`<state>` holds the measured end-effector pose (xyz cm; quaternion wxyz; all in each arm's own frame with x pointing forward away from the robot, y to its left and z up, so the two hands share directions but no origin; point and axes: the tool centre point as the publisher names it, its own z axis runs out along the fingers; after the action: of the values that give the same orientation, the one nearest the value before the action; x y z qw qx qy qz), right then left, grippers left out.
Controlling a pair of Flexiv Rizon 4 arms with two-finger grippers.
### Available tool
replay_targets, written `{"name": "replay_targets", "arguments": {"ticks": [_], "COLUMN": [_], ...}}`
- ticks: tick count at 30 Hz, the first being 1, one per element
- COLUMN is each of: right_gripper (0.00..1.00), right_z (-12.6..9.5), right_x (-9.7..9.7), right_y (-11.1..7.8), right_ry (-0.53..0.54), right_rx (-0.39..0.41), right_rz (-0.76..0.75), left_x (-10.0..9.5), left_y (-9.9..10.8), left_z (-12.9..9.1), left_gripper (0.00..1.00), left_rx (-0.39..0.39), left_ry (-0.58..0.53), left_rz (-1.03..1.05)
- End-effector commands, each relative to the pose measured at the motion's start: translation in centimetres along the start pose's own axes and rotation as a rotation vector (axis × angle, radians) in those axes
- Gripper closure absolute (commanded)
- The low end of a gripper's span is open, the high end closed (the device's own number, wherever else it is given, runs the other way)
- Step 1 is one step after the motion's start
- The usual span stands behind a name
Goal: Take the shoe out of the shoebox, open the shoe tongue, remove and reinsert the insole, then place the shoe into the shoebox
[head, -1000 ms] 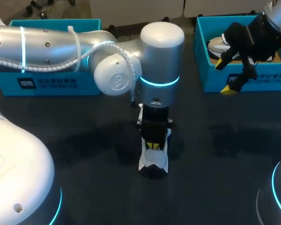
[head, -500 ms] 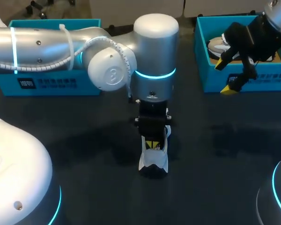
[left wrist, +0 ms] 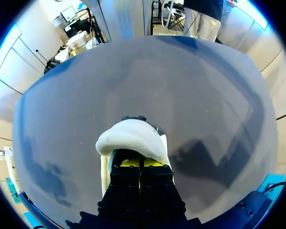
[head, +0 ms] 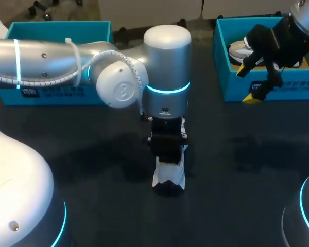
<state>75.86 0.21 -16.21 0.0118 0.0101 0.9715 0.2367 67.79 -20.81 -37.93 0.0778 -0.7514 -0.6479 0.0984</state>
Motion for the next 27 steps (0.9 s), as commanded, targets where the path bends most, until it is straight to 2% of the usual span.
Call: {"name": "replay_targets", "arguments": {"ticks": [1,6,16,24,27], "right_gripper": [0.00,0.00,0.00,0.00,0.00], "right_z": [0.1,0.1,0.1,0.1,0.1], "right_x": [-0.2,-0.2,-0.2,-0.2,-0.2], "right_y": [0.1,0.1,0.1,0.1,0.1], "right_ry": [0.003,0.003,0.003,0.003,0.003], "right_rx": [0.004,0.004,0.004,0.004,0.004], "right_rz": [0.001,0.001,0.001,0.001,0.001], "left_x": [-0.7,-0.7,-0.7,-1.3,-1.4], "left_y": [0.2,0.0,-0.8,-1.1,-0.8], "left_z": [1.4,1.9,-0.1,1.6,2.7], "left_gripper": [1.00,1.00,1.00,1.00,1.00], "left_rx": [-0.012,-0.047,-0.061,-0.036,-0.060], "left_ry": [0.009,0.037,0.001,-0.005,0.020], "left_rz": [-0.012,-0.013,0.005,0.005,-0.011]}}
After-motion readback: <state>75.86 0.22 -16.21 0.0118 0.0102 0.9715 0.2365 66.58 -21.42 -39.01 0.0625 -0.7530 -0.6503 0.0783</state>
